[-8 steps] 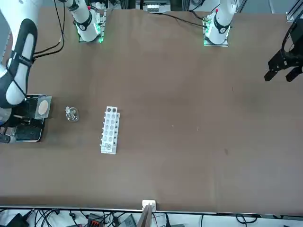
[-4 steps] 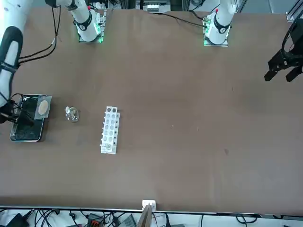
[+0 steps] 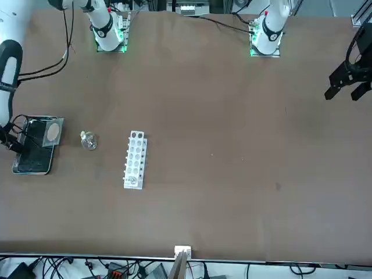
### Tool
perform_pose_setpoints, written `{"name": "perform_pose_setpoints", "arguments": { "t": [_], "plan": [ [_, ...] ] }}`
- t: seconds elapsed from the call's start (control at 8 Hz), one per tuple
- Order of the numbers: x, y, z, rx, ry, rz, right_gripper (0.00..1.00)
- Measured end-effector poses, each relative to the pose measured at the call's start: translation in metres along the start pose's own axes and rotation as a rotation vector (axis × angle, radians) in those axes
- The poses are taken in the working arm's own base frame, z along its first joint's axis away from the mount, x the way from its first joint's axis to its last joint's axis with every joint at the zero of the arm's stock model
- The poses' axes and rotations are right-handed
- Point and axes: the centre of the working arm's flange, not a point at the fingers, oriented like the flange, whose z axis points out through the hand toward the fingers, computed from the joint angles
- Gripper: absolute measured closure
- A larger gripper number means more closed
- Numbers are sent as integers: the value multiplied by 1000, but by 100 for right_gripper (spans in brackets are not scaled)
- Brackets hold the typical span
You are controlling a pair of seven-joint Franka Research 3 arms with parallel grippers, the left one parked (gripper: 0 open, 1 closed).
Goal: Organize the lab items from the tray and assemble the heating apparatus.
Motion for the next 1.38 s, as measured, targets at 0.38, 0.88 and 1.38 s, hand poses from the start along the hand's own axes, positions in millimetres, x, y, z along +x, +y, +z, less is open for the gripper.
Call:
{"name": "perform_pose_setpoints", "arguments": {
  "t": [0.38,0.88,1.38],
  "plan": [
    [-20,26,-9,54,12,174,7],
    [-28,70,-20,118,23,255,7],
    [-38,80,16,119,18,287,10]
  ]
}}
